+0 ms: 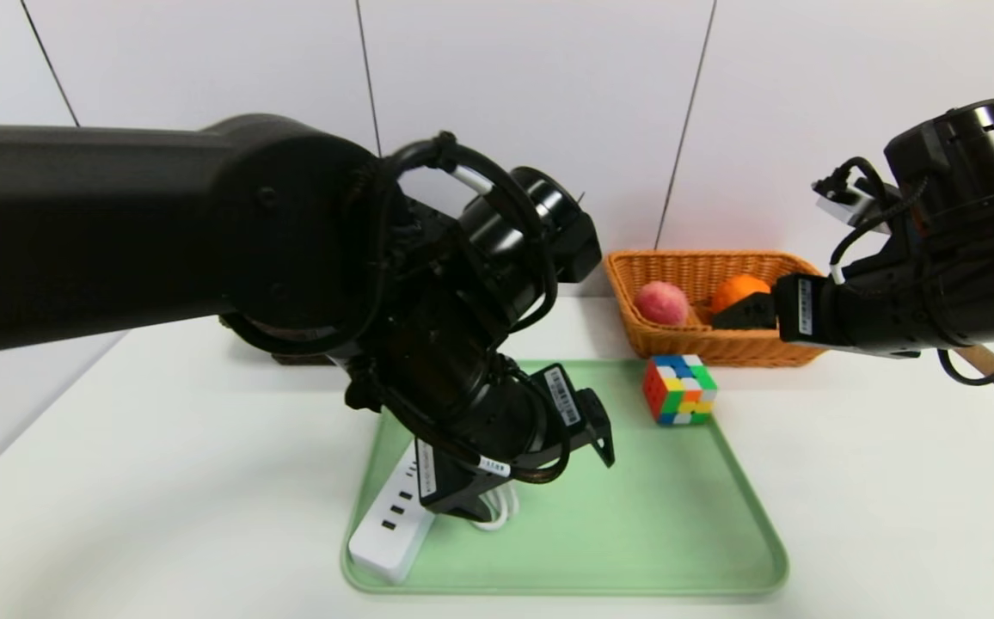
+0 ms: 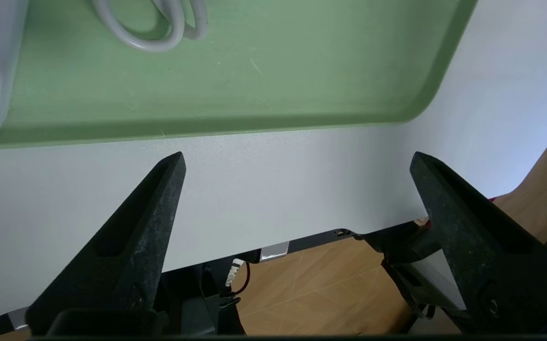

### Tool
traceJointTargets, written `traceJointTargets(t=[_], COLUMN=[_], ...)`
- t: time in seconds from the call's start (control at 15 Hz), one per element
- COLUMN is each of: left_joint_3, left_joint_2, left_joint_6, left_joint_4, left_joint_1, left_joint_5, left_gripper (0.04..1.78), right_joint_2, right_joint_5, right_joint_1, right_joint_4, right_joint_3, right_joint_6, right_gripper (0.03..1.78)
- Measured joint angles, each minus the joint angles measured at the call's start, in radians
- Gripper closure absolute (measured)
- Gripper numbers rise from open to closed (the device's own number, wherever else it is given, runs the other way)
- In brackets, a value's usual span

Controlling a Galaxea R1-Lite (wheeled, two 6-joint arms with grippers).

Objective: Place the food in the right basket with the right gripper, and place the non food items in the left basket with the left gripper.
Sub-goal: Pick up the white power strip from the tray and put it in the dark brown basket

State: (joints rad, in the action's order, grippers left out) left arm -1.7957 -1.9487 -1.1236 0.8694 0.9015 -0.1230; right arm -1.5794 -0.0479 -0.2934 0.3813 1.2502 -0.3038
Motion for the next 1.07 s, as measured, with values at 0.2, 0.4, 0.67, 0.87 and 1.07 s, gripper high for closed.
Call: traceJointTargets(t=[0.2, 0.4, 0.67, 0.87, 1.07], left_joint_3=[-0.04, -0.053, -0.073, -0.083, -0.094], left_joint_2=[-0.079, -0.13, -0.177, -0.197, -0.215], left_joint_6=[-0.007, 0.009, 0.018, 0.033, 0.033], left_joint_4=[0.0, -0.001, 0.0, -0.001, 0.001], left_joint_1=[-0.033, -0.045, -0.056, -0.059, -0.063], left_joint_5=[0.0, 0.046, 0.08, 0.091, 0.096], left_gripper=[0.13, 0.13, 0.13, 0.13, 0.13], right_joint_2=[0.003, 0.006, 0.008, 0.011, 0.013], right_joint_5=[0.012, 0.023, 0.044, 0.045, 0.056], right_joint_1=[0.017, 0.037, 0.049, 0.053, 0.057], right_joint_4=[-0.017, -0.017, -0.019, -0.019, -0.019], right_joint_3=[-0.004, -0.006, -0.016, -0.021, -0.027], right_joint_6=[0.0, 0.0, 0.003, 0.004, 0.005], right_gripper=[0.11, 0.11, 0.11, 0.11, 0.11])
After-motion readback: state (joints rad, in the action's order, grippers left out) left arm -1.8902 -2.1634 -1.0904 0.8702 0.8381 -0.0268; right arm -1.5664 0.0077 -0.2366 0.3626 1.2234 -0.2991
